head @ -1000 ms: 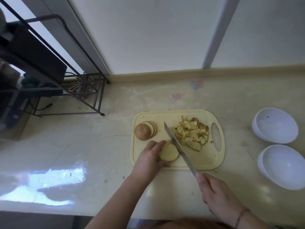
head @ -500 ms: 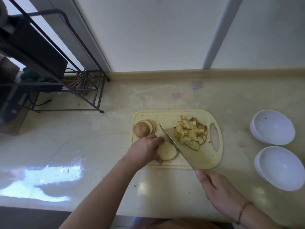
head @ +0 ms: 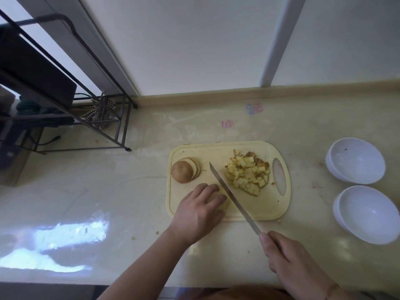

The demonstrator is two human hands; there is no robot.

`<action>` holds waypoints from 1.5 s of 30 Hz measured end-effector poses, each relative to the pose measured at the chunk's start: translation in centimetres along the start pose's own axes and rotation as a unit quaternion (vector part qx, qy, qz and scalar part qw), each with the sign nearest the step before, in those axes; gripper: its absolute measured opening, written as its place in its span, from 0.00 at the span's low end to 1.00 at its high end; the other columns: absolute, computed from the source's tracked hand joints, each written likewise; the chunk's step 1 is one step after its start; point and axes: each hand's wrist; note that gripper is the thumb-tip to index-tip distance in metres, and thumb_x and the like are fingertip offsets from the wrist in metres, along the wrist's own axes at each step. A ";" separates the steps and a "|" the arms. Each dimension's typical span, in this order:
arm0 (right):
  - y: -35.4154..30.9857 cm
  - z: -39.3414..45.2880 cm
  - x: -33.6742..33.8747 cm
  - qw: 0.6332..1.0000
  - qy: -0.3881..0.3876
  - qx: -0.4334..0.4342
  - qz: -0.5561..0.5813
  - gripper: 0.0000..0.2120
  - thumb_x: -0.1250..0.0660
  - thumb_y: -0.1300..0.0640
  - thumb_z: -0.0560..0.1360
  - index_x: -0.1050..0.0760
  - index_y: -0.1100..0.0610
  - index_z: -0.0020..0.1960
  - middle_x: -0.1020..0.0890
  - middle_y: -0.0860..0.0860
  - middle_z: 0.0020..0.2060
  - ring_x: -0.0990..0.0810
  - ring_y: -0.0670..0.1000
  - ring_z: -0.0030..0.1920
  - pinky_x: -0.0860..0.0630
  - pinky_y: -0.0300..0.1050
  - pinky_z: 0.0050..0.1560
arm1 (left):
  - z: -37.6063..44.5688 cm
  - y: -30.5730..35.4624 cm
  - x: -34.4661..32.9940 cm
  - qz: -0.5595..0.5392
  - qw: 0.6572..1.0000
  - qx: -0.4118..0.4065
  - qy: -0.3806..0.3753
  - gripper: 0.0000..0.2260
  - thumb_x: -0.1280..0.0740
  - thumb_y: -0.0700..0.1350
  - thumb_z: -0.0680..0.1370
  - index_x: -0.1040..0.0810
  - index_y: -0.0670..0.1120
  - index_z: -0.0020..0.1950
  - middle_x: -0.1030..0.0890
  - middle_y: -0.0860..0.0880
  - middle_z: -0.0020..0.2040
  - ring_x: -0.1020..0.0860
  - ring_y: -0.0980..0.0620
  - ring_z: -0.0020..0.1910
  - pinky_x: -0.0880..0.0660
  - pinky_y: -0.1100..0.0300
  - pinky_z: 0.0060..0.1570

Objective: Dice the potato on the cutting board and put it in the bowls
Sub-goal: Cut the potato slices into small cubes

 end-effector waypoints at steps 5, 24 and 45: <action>-0.4 -0.5 0.1 1.000 0.006 -0.004 -0.011 0.21 0.43 0.39 0.78 0.34 0.52 0.33 0.24 0.53 0.27 0.27 0.46 0.29 0.30 0.46 0.37 | 0.0 -0.6 -0.7 -0.042 0.999 0.011 0.033 0.10 0.28 0.51 0.76 0.16 0.45 0.51 0.20 0.46 0.54 0.22 0.45 0.54 0.20 0.55 0.47; -0.6 0.5 2.2 0.999 0.035 -0.007 0.037 0.37 0.45 0.20 0.67 0.32 0.57 0.36 0.30 0.48 0.23 0.34 0.44 0.26 0.34 0.42 0.32 | 1.8 -1.2 0.6 -0.032 0.997 -0.049 -0.050 0.24 0.31 0.59 0.77 0.23 0.49 0.68 0.24 0.47 0.67 0.27 0.42 0.64 0.27 0.48 0.64; 0.0 -0.4 2.2 0.999 0.018 0.001 0.050 0.26 0.43 0.33 0.77 0.34 0.55 0.35 0.32 0.47 0.21 0.36 0.44 0.25 0.37 0.37 0.30 | 2.4 -2.2 -1.6 -0.073 0.985 -0.152 -0.039 0.11 0.31 0.45 0.79 0.19 0.40 0.58 0.21 0.42 0.60 0.25 0.41 0.64 0.27 0.48 0.63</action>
Point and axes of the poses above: each hand's wrist, its own z-axis towards the middle knuckle, its own x-axis out of the back of the hand, y = z × x
